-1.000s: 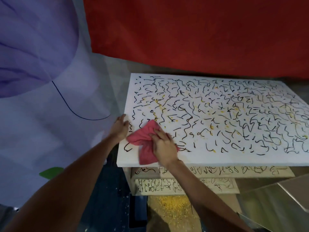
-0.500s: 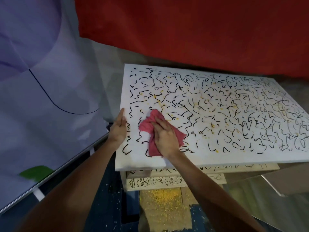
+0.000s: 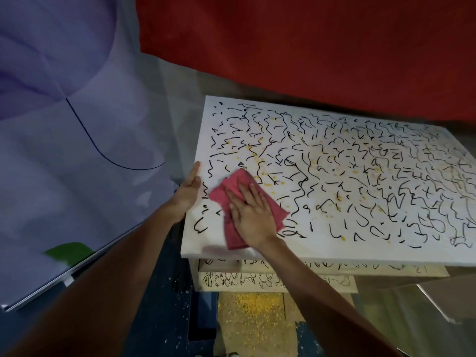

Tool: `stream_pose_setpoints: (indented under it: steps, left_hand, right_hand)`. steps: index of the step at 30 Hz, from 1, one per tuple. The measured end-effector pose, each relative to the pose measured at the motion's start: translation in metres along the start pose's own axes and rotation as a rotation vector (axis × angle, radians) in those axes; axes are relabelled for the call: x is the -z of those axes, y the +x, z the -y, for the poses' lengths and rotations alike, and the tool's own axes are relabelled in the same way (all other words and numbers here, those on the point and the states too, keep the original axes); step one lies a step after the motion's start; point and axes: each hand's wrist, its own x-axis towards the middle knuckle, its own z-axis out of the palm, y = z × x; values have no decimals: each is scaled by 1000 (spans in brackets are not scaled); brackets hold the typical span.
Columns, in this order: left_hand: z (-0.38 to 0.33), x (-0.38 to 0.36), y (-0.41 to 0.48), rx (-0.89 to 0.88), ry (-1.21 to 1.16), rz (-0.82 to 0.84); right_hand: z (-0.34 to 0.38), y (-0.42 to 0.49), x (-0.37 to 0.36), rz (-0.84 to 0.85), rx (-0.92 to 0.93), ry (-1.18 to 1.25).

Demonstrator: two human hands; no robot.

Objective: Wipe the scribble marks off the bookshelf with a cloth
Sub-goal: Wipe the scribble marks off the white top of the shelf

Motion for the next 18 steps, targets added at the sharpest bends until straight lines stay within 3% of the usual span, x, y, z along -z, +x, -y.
stream_pose_setpoints:
  steps: [2,6,12,15,18]
  left_hand:
    - [1,0,0,20,-13,-16]
    - [0,-2,0,-2,-39,-53]
    - [-3,1,10,17,18,-15]
    - [-12,10,30,112,-70,-50]
    - [-18,16,50,114,-47,-36]
  right_hand:
    - [-11,-7,5,-80,-30,70]
    - [-10,-33,3,-128,174,-44]
    - [51,-23,-17,69,301,-99]
    - [38,14,-9,102,194,-75]
    - [31,18,-12,5,-8,-120]
